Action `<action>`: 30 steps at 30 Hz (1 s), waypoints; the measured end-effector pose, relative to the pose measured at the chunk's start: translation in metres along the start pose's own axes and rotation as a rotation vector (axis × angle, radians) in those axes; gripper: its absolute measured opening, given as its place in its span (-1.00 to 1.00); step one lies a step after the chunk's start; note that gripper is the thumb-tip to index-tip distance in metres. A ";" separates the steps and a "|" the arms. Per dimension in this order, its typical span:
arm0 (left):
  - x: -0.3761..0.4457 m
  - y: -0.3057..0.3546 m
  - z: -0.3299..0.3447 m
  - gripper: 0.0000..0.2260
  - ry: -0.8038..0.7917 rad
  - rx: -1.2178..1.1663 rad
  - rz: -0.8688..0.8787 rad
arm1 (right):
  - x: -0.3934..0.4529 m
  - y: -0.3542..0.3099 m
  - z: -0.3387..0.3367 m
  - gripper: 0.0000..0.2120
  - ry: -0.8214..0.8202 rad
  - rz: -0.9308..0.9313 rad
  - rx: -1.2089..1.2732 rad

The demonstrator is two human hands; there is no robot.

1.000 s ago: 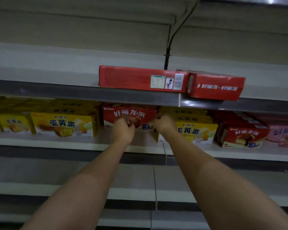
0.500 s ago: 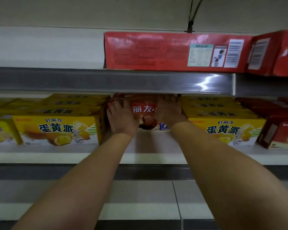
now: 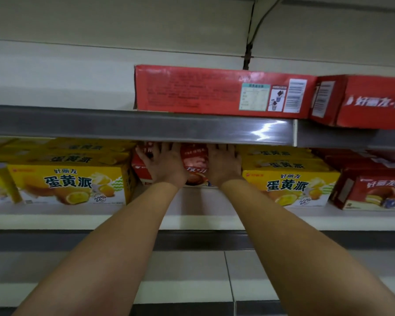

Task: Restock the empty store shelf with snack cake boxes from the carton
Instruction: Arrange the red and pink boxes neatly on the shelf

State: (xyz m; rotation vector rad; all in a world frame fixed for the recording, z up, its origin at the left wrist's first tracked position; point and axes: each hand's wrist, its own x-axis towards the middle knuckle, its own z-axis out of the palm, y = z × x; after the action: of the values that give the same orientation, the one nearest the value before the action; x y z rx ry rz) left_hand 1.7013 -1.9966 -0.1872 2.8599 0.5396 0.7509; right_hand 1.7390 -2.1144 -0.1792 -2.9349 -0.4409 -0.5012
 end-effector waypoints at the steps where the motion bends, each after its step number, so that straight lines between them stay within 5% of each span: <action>1: -0.005 0.002 -0.005 -0.35 0.002 -0.028 -0.029 | -0.006 0.000 -0.004 -0.31 0.010 -0.010 0.012; 9: -0.052 0.011 -0.045 -0.38 0.059 -0.146 -0.232 | -0.063 -0.001 -0.067 -0.33 -0.075 -0.064 0.092; 13: -0.081 0.016 -0.069 -0.46 0.060 -0.182 -0.228 | -0.093 0.003 -0.093 -0.45 -0.257 0.006 0.193; 16: -0.105 0.020 -0.082 -0.33 0.141 -0.299 -0.305 | -0.114 0.010 -0.110 -0.47 -0.301 0.041 0.265; 20: -0.135 0.007 -0.091 -0.07 0.242 -0.587 -0.629 | -0.131 0.022 -0.141 -0.42 -0.381 0.096 0.431; 25: -0.168 0.012 -0.108 -0.12 0.248 -1.510 -0.801 | -0.145 0.025 -0.164 -0.35 -0.515 0.107 0.712; 30: -0.192 0.025 -0.118 -0.32 0.356 -1.503 -0.842 | -0.152 0.025 -0.183 -0.54 -0.634 0.050 0.737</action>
State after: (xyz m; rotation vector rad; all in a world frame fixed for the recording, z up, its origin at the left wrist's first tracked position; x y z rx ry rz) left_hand 1.4946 -2.0865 -0.1655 1.0018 0.6840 0.8794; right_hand 1.5540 -2.2108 -0.0623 -2.2946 -0.4752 0.5219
